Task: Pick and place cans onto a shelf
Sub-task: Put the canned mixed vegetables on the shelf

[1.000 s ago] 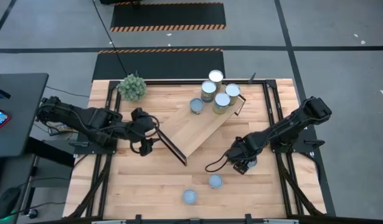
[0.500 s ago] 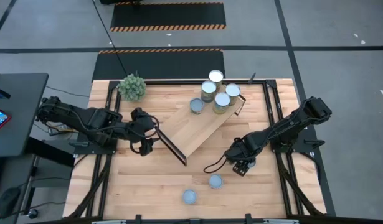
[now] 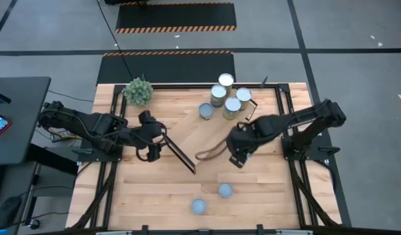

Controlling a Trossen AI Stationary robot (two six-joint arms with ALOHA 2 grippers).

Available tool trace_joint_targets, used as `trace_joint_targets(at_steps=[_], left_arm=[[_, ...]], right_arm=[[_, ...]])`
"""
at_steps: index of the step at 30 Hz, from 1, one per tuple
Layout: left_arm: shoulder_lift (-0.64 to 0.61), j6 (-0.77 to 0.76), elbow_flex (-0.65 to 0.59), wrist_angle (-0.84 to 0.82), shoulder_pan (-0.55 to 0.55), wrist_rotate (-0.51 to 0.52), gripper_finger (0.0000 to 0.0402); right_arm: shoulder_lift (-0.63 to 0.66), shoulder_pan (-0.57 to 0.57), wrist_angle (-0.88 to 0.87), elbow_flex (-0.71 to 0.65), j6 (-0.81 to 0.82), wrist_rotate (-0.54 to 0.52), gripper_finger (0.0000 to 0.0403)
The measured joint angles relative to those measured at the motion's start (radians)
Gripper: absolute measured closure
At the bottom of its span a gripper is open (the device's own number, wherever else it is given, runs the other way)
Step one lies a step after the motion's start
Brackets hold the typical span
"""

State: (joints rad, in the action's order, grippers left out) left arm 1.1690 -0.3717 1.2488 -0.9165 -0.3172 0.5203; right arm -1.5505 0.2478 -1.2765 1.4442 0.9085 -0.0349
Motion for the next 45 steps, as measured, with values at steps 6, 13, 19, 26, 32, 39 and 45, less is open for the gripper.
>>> trace_joint_targets(at_steps=[6, 13, 19, 26, 32, 39, 45], left_arm=[[0.0, 0.119, -0.001, 0.063, 0.003, 0.019, 0.0088], [-0.009, 0.15, -0.083, 0.15, 0.038, -0.033, 0.0088], [-0.008, 0.142, -0.106, 0.193, 0.047, -0.08, 0.0088], [-0.021, 0.14, -0.107, 0.246, 0.047, -0.115, 0.0088], [-0.097, 0.094, -0.107, 0.232, 0.051, -0.133, 0.0088], [-0.178, 0.043, -0.107, 0.234, 0.053, -0.123, 0.0088], [-0.191, 0.011, -0.107, 0.233, 0.052, -0.122, 0.0088]], right_arm=[[-0.057, -0.083, -0.01, 0.181, -0.027, -0.074, 0.0121], [-0.237, -0.125, -0.135, 0.462, -0.204, -0.101, 0.0121], [-0.368, -0.127, -0.268, 0.685, -0.495, -0.102, 0.0121], [-0.461, -0.123, -0.295, 0.782, -0.997, -0.128, 0.0121], [-0.479, -0.101, -0.295, 0.778, -1.373, -0.277, 0.012], [-0.478, -0.119, -0.295, 0.776, -1.578, -0.274, 0.0119], [-0.478, -0.159, -0.295, 0.775, -1.681, -0.24, 0.0119]])
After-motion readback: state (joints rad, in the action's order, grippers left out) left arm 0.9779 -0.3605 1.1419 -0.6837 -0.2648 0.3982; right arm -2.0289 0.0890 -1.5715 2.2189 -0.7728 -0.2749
